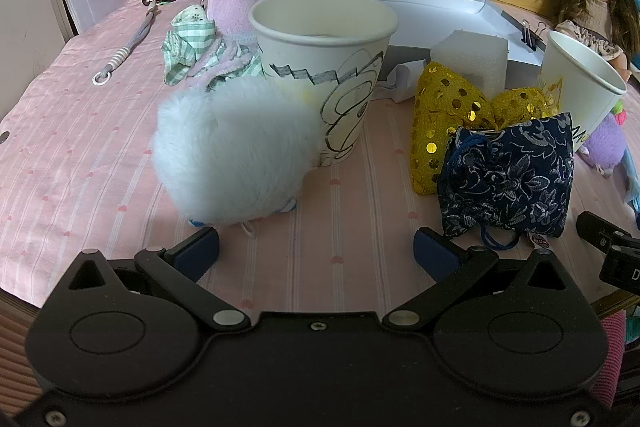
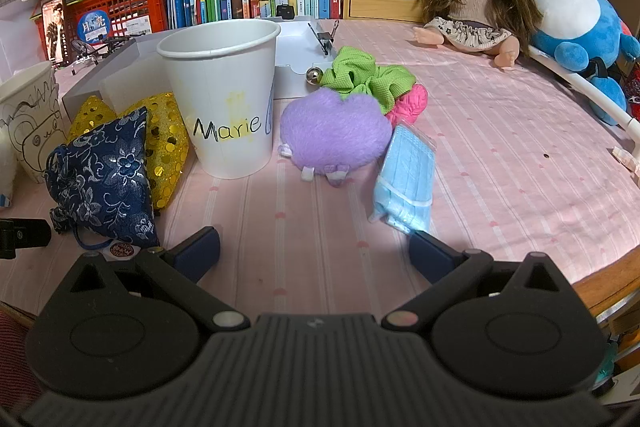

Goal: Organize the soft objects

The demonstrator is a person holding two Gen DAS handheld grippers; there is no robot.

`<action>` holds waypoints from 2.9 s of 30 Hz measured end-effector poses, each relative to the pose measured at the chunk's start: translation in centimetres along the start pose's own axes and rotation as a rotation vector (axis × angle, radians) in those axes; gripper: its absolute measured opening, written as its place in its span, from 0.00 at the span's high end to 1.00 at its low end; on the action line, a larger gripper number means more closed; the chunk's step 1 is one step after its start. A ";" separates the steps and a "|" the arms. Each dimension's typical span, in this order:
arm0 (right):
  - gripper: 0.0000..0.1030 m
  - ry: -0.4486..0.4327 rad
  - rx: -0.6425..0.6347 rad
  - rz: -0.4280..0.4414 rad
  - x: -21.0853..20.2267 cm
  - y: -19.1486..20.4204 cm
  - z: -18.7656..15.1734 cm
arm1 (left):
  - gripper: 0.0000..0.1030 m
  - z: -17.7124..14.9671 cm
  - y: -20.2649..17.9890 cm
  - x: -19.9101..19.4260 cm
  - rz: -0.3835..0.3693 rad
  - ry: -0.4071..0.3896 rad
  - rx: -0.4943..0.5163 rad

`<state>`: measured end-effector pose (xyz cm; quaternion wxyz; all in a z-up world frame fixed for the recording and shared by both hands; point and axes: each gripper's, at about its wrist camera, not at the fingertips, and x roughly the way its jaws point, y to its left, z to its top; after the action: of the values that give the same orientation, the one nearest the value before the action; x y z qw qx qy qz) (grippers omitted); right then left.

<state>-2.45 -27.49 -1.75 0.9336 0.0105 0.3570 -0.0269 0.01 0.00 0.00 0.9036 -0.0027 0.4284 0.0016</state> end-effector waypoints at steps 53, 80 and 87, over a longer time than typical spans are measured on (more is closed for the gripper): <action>0.00 -0.011 -0.020 -0.009 -0.2 0.1 -0.1 | 0.00 -0.3 0.4 0.1 -0.020 -0.014 0.041; 0.00 -0.138 -0.037 0.062 -2.4 0.1 -0.4 | 0.01 -1.5 1.6 -1.9 -0.031 -0.157 0.040; 0.00 -0.231 -0.091 0.144 -4.0 1.6 -0.1 | 0.01 -1.0 1.9 -3.4 0.013 -0.255 0.043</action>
<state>-5.37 -25.68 0.79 0.9676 -0.0095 0.2462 0.0555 -2.95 1.92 2.01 0.9506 0.0200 0.3099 -0.0013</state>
